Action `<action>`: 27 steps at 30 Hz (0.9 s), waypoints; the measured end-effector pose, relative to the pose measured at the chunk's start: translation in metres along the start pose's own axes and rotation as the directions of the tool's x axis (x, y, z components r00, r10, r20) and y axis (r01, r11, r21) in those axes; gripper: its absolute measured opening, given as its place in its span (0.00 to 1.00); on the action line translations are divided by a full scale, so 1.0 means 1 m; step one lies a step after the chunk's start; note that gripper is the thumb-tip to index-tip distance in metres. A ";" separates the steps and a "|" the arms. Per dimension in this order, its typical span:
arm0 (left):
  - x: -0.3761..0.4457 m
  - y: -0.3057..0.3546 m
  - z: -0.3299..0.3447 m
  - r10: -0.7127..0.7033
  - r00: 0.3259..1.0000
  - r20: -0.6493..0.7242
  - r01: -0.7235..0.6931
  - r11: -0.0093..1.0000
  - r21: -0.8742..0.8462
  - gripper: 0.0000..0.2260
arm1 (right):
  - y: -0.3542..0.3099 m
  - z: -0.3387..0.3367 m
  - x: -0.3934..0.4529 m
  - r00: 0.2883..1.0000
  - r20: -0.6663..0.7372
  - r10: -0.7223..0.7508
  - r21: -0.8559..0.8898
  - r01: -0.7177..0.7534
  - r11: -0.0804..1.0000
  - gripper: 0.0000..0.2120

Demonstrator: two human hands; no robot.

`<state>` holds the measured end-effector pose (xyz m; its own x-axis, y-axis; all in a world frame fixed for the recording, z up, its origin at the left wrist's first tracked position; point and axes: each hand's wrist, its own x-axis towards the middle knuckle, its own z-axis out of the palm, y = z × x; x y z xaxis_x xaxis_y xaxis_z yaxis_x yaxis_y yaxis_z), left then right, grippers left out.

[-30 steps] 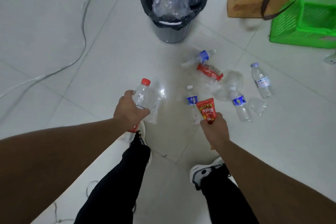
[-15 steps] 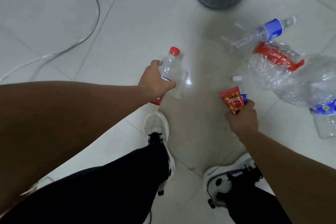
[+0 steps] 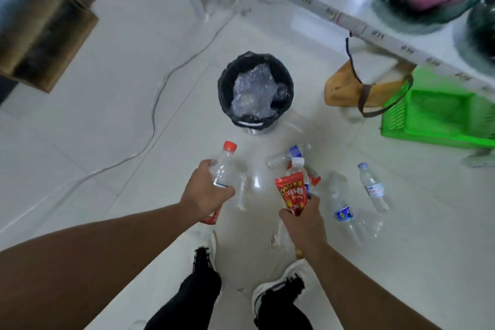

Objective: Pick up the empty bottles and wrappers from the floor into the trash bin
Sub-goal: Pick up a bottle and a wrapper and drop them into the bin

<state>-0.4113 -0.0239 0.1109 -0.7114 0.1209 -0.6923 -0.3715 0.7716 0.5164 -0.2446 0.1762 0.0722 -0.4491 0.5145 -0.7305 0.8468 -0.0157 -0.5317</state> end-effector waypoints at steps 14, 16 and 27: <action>0.092 0.166 -0.083 0.138 0.990 0.007 -0.137 0.988 -0.065 0.33 | -0.174 -0.043 0.033 0.998 0.056 -0.025 0.054 0.022 0.998 0.28; 0.134 0.173 -0.081 0.142 0.988 0.053 -0.139 0.989 -0.053 0.33 | -0.183 -0.022 0.057 0.999 0.053 0.006 0.078 -0.011 0.997 0.28; 0.309 0.177 -0.052 0.076 0.980 0.184 -0.111 0.975 0.192 0.45 | -0.251 0.058 0.209 0.988 -0.022 0.151 0.091 -0.148 0.985 0.44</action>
<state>-0.7276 0.1176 0.0142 -0.6152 0.2919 -0.7323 -0.1686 0.8587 0.4839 -0.5674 0.2374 0.0280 -0.3098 0.5252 -0.7926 0.8746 -0.1697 -0.4543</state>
